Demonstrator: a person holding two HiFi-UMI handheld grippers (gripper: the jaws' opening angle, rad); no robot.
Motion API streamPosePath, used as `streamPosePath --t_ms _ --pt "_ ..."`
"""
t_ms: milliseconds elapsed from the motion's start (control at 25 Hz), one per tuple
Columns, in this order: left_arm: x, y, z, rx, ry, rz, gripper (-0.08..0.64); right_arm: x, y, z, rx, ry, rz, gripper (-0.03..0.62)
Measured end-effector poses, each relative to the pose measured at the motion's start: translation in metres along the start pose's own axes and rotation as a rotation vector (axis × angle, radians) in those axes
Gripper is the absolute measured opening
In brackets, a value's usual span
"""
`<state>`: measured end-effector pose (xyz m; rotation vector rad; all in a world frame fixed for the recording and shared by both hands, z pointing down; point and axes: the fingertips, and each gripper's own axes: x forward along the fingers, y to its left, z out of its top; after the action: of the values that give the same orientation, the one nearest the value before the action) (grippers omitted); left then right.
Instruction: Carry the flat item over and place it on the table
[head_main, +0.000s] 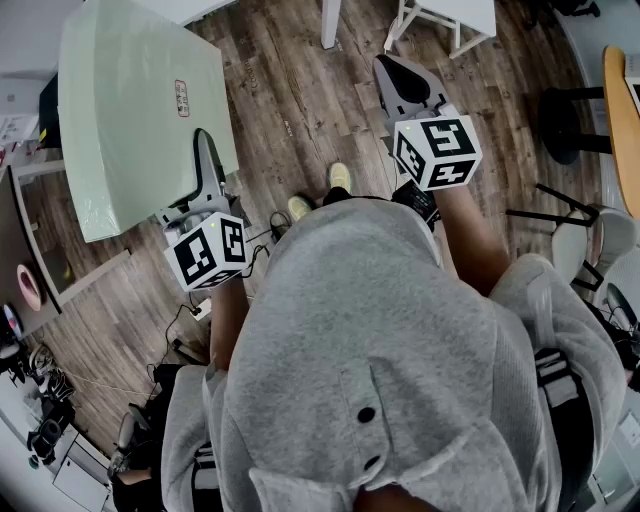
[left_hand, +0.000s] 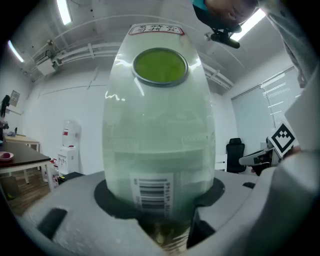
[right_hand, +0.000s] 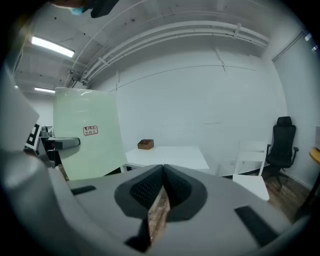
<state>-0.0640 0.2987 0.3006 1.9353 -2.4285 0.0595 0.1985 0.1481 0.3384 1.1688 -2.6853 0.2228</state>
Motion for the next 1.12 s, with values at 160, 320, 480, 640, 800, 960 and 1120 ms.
streamPosePath --t_ms 160,320,480,640,800,960,1120 --pt "0.003 -0.009 0.000 0.000 0.003 0.014 0.282 0.000 -0.013 -0.002 0.007 -0.007 -0.001 0.026" --pt "0.006 -0.023 0.008 0.000 -0.009 0.018 0.282 -0.005 -0.023 0.000 0.042 -0.042 0.051 0.026" --pt "-0.001 -0.019 0.012 0.009 -0.026 0.018 0.282 -0.005 -0.013 -0.002 0.057 -0.064 0.072 0.026" --pt "0.004 -0.027 0.010 0.019 -0.026 0.027 0.282 -0.003 -0.015 -0.006 0.058 -0.071 0.103 0.026" --pt "0.013 -0.039 0.012 0.017 -0.034 0.042 0.282 0.002 -0.022 -0.009 0.041 -0.062 0.151 0.026" --pt "0.036 -0.053 0.013 0.028 -0.041 0.052 0.281 0.015 -0.041 -0.009 0.046 -0.068 0.175 0.026" --pt "0.045 -0.049 0.018 0.037 -0.057 0.053 0.281 0.024 -0.046 -0.002 0.041 -0.086 0.163 0.026"
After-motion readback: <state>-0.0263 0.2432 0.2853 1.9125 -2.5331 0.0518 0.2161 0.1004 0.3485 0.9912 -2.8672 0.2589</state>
